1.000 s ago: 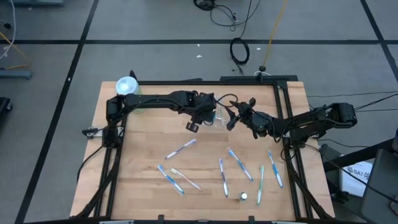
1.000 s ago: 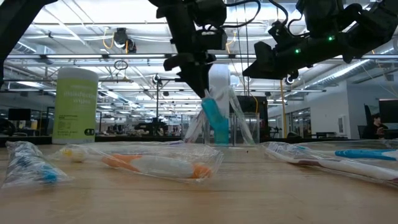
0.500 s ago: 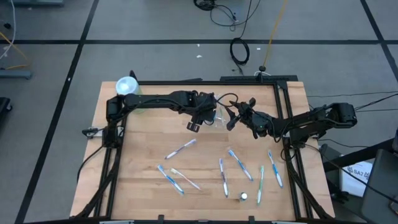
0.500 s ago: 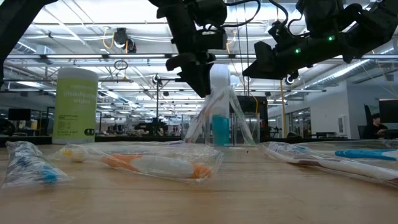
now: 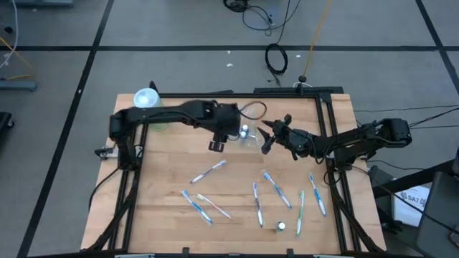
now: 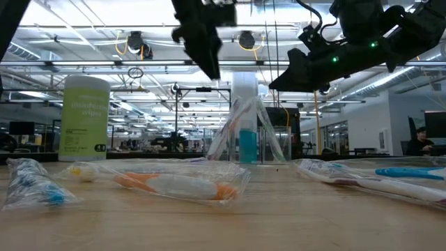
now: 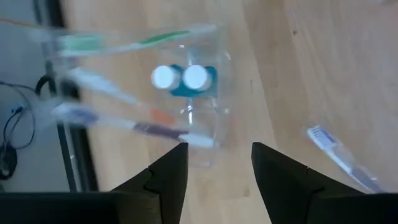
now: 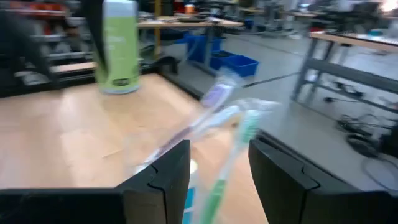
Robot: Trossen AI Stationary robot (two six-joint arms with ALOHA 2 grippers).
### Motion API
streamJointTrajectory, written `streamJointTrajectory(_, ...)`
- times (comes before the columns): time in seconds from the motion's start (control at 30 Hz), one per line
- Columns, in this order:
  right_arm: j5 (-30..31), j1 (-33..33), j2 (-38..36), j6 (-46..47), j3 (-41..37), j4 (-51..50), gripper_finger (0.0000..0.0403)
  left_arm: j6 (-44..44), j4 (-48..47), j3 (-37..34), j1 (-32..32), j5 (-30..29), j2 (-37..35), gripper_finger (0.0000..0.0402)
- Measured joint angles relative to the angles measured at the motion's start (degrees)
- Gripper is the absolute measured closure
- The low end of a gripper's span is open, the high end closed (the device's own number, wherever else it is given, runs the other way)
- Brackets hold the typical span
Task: Pick & Place toothbrushing station
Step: Put the middle blue toothbrush into the transparent organizer
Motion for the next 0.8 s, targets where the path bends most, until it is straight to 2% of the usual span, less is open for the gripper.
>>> streamJointTrajectory(0.13,-6.8,0.0,0.0,0.3,0.0,0.2,0.0248,-4.2,-1.0,0.0,1.0,1.6,-6.4,0.0218)
streamJointTrajectory(0.3,-17.0,0.1,0.0,2.6,0.0,-0.4,0.0248,-7.6,-1.6,-0.6,2.7,11.2,-12.4,0.0218)
streamJointTrajectory(0.4,-23.5,0.1,0.0,6.6,0.0,-1.5,0.0248,-7.3,-1.3,-3.7,2.7,14.3,-16.1,0.0218)
streamJointTrajectory(0.53,-30.7,1.0,0.0,9.4,0.0,-4.7,0.0248,-6.1,4.0,-12.5,2.6,15.0,-20.6,0.0218)
streamJointTrajectory(0.8,-30.0,8.6,0.0,9.5,0.0,-8.1,0.0248,-13.4,27.8,-36.1,2.2,14.9,-28.2,0.0218)
